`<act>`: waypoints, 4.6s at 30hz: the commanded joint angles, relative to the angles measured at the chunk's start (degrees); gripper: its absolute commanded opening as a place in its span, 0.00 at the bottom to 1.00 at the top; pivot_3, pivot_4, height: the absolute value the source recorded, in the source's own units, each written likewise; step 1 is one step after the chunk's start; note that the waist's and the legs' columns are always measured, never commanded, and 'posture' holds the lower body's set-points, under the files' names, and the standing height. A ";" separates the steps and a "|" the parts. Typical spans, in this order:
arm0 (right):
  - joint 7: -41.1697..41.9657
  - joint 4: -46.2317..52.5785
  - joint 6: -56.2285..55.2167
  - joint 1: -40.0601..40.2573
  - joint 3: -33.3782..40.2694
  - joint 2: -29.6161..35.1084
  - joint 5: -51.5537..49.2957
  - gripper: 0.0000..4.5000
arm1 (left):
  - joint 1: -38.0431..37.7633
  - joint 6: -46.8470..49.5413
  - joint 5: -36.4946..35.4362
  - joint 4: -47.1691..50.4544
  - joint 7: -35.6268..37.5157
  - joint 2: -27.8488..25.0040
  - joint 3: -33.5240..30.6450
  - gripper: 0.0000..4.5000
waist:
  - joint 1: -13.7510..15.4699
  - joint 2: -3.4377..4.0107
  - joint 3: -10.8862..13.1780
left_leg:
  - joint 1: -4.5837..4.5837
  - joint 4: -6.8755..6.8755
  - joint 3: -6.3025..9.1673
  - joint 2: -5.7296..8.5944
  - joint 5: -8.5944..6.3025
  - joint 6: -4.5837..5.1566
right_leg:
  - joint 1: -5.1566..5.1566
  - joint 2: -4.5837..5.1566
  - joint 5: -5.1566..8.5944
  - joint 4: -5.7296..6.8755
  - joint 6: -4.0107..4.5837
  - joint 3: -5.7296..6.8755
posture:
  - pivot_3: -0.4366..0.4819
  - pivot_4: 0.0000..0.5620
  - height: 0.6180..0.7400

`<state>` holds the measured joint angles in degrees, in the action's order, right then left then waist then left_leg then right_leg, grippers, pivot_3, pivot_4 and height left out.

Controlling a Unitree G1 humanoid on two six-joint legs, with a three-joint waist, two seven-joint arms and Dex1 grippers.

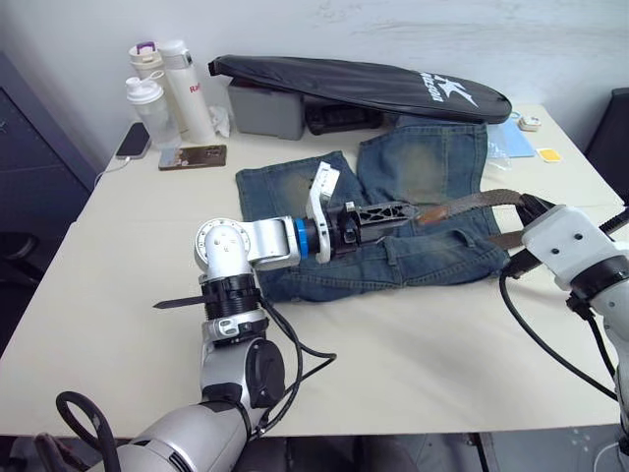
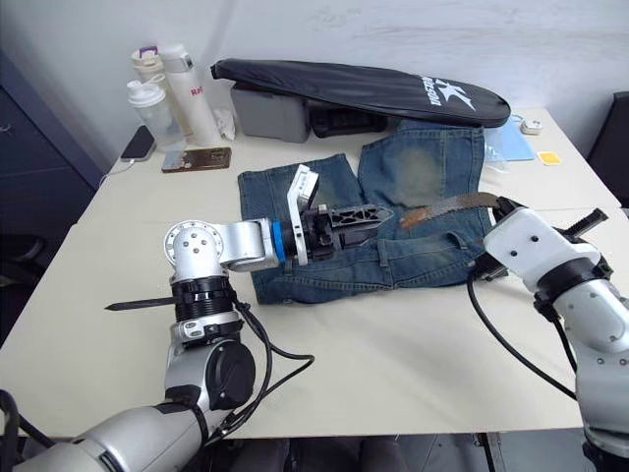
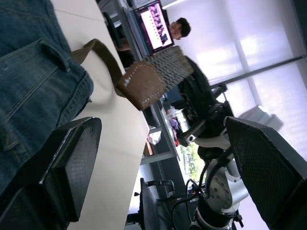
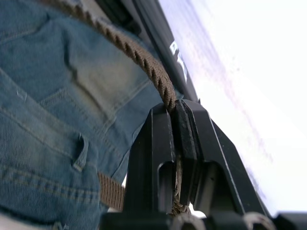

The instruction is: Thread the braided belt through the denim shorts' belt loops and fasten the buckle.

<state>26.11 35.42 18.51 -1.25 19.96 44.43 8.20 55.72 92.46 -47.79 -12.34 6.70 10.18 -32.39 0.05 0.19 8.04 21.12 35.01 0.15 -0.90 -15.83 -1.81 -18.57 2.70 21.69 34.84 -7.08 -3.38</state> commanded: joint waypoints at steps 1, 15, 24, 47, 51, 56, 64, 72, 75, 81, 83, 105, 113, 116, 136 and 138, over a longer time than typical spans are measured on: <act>-0.86 2.94 -2.67 -0.02 0.80 -0.30 1.27 0.01 | 1.21 0.04 -4.28 -0.73 -3.17 7.54 -1.39 1.00 | 0.02 -0.01 0.00 | 0.01 0.00 0.00 0.00 0.00 -0.01 | 0.00 -0.01 0.00 0.00 -0.01 0.00 | 0.48 0.27 1.00; -0.03 5.93 -3.42 0.72 -1.69 -2.40 2.72 0.01 | 4.12 -1.11 -14.46 -7.34 -12.98 11.06 -5.53 1.00 | 0.04 -0.02 0.01 | -0.06 0.00 0.00 0.10 0.06 -0.23 | -0.02 -0.08 0.00 -0.10 -0.01 0.01 | 0.48 0.27 1.00; -0.16 6.40 -2.96 0.65 -3.55 -3.22 4.09 0.01 | 4.38 -0.30 -18.32 -10.21 -11.98 8.87 -1.13 1.00 | 0.06 -0.02 0.01 | -0.07 -0.01 0.00 0.11 0.07 -0.27 | -0.02 -0.09 0.00 -0.10 -0.01 0.03 | 0.48 0.27 1.00; 0.56 6.32 -4.70 1.72 -5.05 -5.86 4.43 0.08 | 6.09 -9.49 -22.93 -14.25 -13.03 4.11 1.66 0.01 | 0.06 -0.02 0.01 | -0.07 -0.02 0.00 0.15 0.09 -0.30 | -0.04 -0.11 0.00 -0.12 -0.01 0.03 | 0.48 0.27 1.00; 1.56 6.76 -1.34 3.76 0.21 -8.50 -0.74 0.46 | 7.46 -9.69 -24.16 -14.66 -12.83 3.15 1.94 0.00 | 0.09 -0.03 0.02 | -0.06 -0.04 0.01 0.14 0.09 -0.30 | -0.05 -0.12 0.00 -0.13 -0.01 0.04 | 0.48 0.27 1.00; 1.15 12.26 12.46 2.02 9.53 -15.99 -21.37 1.00 | 8.20 -8.75 -24.87 -14.84 -12.29 1.49 2.98 0.00 | 0.57 -0.06 0.04 | -0.05 -0.04 0.00 0.17 0.09 -0.30 | -0.03 -0.09 0.00 -0.14 -0.01 0.03 | 0.48 0.27 1.00; -23.29 19.63 28.06 3.01 7.72 -28.55 -75.93 1.00 | 9.26 -9.13 -24.39 -14.55 -8.19 1.42 5.71 0.00 | -0.18 -0.03 0.06 | -0.05 -0.29 0.15 -0.13 0.17 -0.42 | -0.09 -0.16 0.01 0.05 0.02 0.04 | 0.48 0.27 1.00; -42.94 14.80 13.08 1.19 2.25 -34.74 -95.47 1.00 | 9.58 -8.02 -24.81 -14.23 -6.72 -0.11 6.40 0.00 | -0.28 -0.05 0.07 | 0.01 -0.32 0.11 -0.02 0.21 -0.26 | -0.12 -0.05 0.01 -0.21 0.02 -0.01 | 0.48 0.27 1.00; -46.37 13.49 6.55 -1.24 1.47 -37.44 -99.29 1.00 | 9.39 -7.72 -24.75 -13.85 -6.57 -0.42 6.55 0.00 | -0.29 -0.04 0.06 | 0.02 -0.40 0.11 -0.02 0.22 -0.26 | -0.17 -0.09 0.01 -0.20 0.01 -0.01 | 0.48 0.27 1.00; -49.21 9.37 -1.11 -7.99 0.32 -38.20 -99.80 1.00 | 7.99 -6.80 -24.60 -12.28 -6.72 -0.48 7.10 0.00 | -0.31 -0.03 0.06 | 0.02 -0.43 0.09 -0.07 0.24 -0.23 | -0.20 -0.09 0.01 -0.19 0.01 -0.01 | 0.48 0.27 1.00; -49.30 8.39 -2.78 -9.04 0.22 -38.19 -99.59 1.00 | 7.44 -7.25 -23.70 -12.02 -6.20 -0.95 7.47 0.00 | -0.30 -0.01 0.05 | 0.03 -0.46 0.08 -0.09 0.25 -0.24 | -0.22 -0.09 0.01 -0.19 0.01 -0.01 | 0.48 0.27 1.00; -46.29 5.93 -5.90 -5.34 -1.47 -34.74 -100.19 0.01 | 5.82 -9.24 -19.72 -11.58 0.59 -3.43 12.00 0.00 | -0.30 0.04 0.03 | 0.02 -0.72 0.07 -0.12 0.33 -0.28 | -0.24 -0.09 0.01 -0.30 0.01 -0.02 | 0.48 0.27 1.00; -46.12 5.48 -6.44 -5.55 -1.83 -34.70 -99.76 0.01 | 5.65 -9.22 -19.21 -11.41 1.39 -3.56 12.21 0.00 | -0.30 0.01 0.05 | 0.03 -0.75 0.07 -0.12 0.34 -0.28 | -0.25 -0.08 0.01 -0.34 0.01 -0.02 | 0.48 0.27 1.00; -46.04 5.33 -6.49 -5.64 -1.68 -34.57 -99.69 0.01 | 5.25 -8.55 -19.15 -10.57 2.40 -4.02 12.79 0.00 | -0.30 0.00 0.06 | 0.03 -0.76 0.07 -0.12 0.34 -0.28 | -0.25 -0.08 0.01 -0.33 0.01 -0.02 | 0.48 0.27 1.00; -48.85 5.76 -5.97 -7.93 -6.44 -34.11 -98.52 0.78 | 5.68 -8.06 -19.46 -10.45 2.02 -3.32 12.06 0.00 | -0.32 -0.02 0.09 | 0.03 -0.79 0.06 -0.15 0.35 -0.29 | -0.28 -0.09 0.01 -0.38 0.01 -0.03 | 0.48 0.27 1.00; -49.34 5.87 -6.17 -8.23 -6.87 -34.29 -98.42 0.78 | 5.56 -8.08 -19.30 -10.42 1.95 -3.39 12.09 0.00 | -0.32 -0.03 0.09 | 0.03 -0.81 0.08 -0.15 0.35 -0.30 | -0.28 -0.09 0.01 -0.39 0.01 -0.04 | 0.48 0.27 1.00</act>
<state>-22.89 38.94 12.80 -8.74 13.48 10.43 -90.42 60.74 84.39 -66.61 -24.81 8.01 6.76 -20.18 -0.26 0.16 8.14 21.16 34.19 0.22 -1.05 -15.48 -2.11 -18.84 2.62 21.70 34.45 -7.07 -3.42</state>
